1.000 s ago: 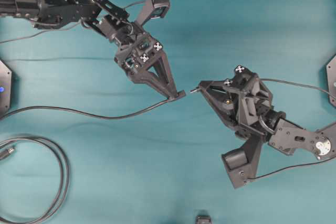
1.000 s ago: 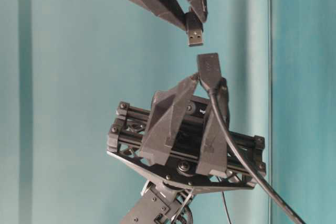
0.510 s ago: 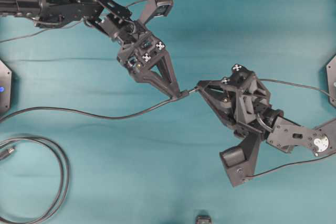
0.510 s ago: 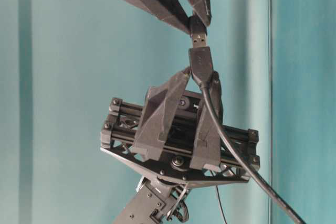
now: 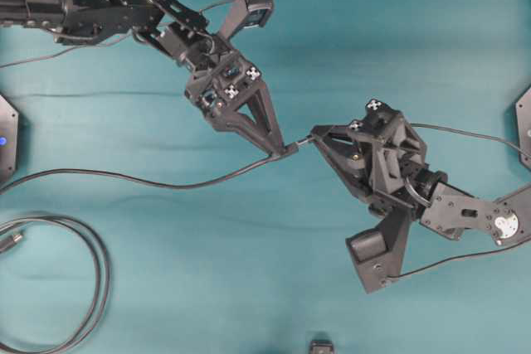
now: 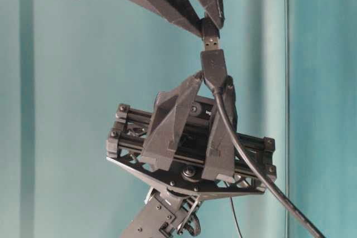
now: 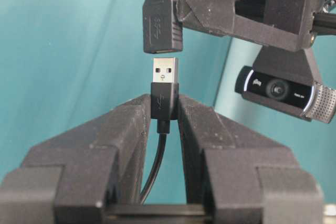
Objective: Insert the USB using both arms.
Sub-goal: 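Align the USB-A plug under the socket and push them together, then press the socket down fully onto the plug with the left gripper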
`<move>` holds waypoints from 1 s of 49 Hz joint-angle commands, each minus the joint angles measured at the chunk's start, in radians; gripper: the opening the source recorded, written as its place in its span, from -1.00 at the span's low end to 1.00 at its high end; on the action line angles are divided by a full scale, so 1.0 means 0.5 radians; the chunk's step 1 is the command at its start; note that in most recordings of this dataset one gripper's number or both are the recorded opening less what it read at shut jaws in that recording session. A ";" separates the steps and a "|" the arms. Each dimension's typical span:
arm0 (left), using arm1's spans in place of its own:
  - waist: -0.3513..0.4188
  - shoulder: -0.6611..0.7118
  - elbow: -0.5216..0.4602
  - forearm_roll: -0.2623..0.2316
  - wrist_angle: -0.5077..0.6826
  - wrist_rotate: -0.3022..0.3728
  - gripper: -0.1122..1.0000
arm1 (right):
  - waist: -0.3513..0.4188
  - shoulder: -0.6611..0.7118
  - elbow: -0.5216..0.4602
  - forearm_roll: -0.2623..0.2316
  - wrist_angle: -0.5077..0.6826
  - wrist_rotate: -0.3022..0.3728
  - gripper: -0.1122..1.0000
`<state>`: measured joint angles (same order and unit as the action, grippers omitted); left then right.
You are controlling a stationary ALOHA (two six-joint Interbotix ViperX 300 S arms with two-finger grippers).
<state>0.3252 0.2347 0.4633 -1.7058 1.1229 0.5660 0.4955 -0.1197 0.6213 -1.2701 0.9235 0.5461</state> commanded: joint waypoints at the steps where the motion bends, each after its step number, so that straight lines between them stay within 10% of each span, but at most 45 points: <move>1: 0.015 -0.037 -0.028 0.003 0.006 -0.018 -0.33 | -0.006 -0.018 -0.043 -0.003 0.000 0.003 -0.41; 49: 0.025 0.012 -0.089 0.025 0.003 -0.018 -0.33 | -0.006 0.012 -0.071 -0.003 -0.025 0.003 -0.44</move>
<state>0.3298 0.2592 0.4433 -1.6904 1.1213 0.5660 0.4924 -0.1058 0.6182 -1.2686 0.9158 0.5446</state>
